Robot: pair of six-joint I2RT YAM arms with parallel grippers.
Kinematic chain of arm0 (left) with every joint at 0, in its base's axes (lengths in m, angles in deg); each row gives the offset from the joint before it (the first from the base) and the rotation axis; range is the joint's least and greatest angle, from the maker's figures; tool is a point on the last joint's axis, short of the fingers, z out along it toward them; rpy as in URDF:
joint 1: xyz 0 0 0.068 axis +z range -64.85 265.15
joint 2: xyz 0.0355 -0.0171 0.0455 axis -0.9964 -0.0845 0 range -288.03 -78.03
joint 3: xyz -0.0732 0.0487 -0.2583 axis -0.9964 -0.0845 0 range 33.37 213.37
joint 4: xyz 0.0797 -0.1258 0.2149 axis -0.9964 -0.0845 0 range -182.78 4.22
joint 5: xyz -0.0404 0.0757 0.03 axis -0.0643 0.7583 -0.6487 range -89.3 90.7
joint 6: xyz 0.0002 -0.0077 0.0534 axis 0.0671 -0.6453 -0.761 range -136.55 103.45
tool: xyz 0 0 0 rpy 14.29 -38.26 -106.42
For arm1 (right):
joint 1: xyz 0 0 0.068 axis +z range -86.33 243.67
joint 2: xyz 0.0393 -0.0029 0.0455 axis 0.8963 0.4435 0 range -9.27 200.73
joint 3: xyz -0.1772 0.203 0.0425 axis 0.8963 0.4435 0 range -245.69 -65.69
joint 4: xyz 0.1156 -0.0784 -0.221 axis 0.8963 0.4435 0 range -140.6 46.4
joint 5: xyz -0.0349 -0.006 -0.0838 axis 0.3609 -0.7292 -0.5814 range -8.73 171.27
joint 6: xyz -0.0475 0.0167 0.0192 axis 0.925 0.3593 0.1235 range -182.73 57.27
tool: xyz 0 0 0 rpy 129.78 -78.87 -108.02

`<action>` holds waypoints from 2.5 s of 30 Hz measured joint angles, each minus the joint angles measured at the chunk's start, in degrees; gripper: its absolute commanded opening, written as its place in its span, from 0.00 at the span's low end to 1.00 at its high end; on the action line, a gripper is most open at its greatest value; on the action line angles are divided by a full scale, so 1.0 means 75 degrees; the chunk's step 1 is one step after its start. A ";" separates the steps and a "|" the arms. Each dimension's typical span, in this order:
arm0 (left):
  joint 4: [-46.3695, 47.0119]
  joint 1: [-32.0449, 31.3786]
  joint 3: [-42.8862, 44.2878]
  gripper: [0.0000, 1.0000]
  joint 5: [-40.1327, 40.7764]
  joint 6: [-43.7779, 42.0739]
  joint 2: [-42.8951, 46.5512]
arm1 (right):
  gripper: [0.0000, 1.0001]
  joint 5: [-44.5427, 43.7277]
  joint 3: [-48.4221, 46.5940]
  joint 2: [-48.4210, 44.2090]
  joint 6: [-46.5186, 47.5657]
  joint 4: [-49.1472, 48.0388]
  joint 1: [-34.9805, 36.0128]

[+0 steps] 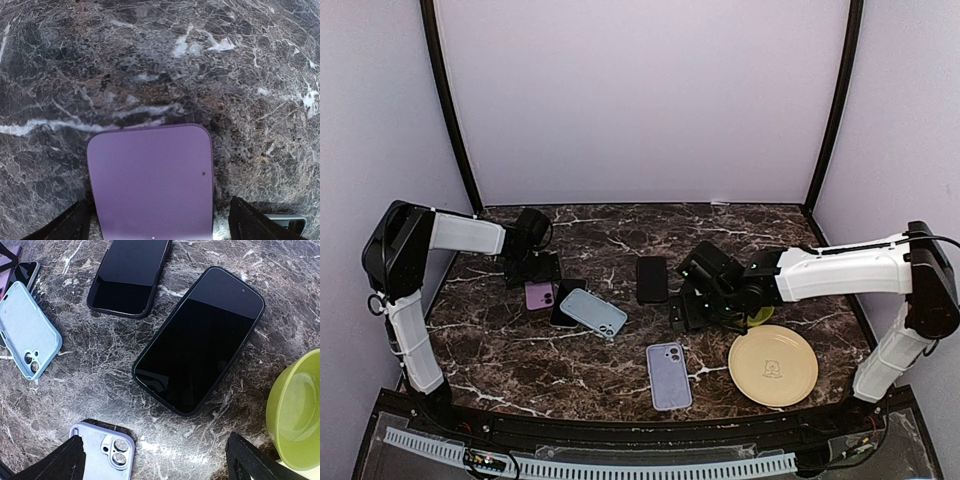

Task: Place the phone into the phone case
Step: Pick up the phone from the center of the board, then pass from the left arm to the right

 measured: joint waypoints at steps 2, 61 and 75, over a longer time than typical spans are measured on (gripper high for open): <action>-0.0017 0.0000 0.0003 0.98 -0.0029 0.0029 0.0000 | 0.99 0.0003 0.0000 0.0000 0.0020 -0.0009 0.0000; -0.0344 -0.0341 -0.0871 0.27 0.0376 -0.0627 0.1233 | 0.99 -0.0411 -0.0163 -0.0309 0.0711 -0.0020 0.0000; 0.2935 -0.2879 -0.2637 0.18 0.2369 -0.3937 0.3940 | 0.99 0.2232 -0.0015 -0.2291 0.1944 -0.1728 -0.0871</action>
